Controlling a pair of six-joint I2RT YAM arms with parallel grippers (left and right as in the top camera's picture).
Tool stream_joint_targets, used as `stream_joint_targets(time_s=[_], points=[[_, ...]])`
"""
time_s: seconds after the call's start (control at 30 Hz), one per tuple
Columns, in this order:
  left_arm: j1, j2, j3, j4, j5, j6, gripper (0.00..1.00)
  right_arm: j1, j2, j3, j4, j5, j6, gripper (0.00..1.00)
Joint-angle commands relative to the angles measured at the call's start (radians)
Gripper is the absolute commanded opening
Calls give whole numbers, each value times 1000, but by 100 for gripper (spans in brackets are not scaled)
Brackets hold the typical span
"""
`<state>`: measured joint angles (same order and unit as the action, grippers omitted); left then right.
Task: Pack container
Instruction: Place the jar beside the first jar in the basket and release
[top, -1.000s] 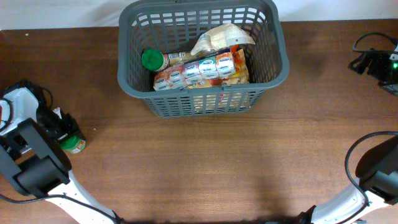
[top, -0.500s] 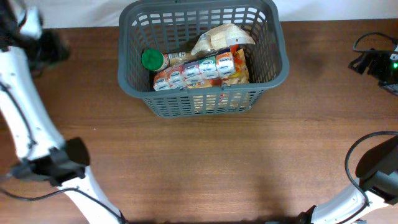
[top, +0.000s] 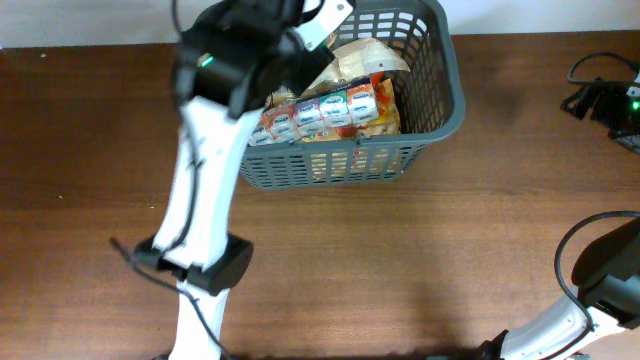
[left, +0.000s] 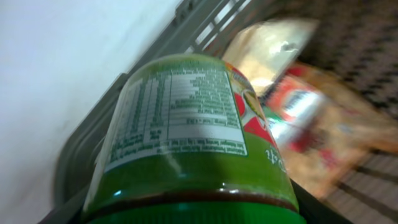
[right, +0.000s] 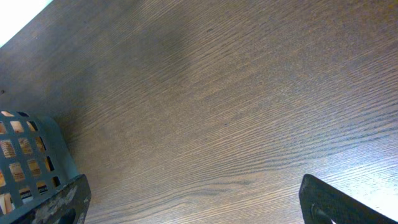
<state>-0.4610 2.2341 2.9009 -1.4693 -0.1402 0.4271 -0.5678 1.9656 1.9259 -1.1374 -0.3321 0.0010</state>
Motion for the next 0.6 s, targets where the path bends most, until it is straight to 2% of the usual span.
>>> stream_joint_targets(time_s=[0.0, 0.23, 0.27, 0.3, 0.33, 0.43, 0.57], points=[[51, 113, -109, 80, -70, 5, 9, 5, -8, -6, 2, -8, 5, 99], [139, 206, -157, 173, -69, 2, 9, 5, -8, -6, 2, -8, 5, 98], [144, 206, -157, 172, -70, -16, 18, 5, -8, -6, 2, -8, 5, 99], [146, 195, -154, 171, -70, -61, 93, 5, -8, -6, 2, -8, 5, 99], [146, 189, -149, 170, -70, -82, 99, 5, -8, -6, 2, -8, 5, 99], [137, 119, -92, 136, -65, -124, 99, 5, -8, -5, 1, -8, 5, 99], [122, 17, -44, 103, -61, -124, 99, 5, -8, -6, 1, -8, 5, 99]])
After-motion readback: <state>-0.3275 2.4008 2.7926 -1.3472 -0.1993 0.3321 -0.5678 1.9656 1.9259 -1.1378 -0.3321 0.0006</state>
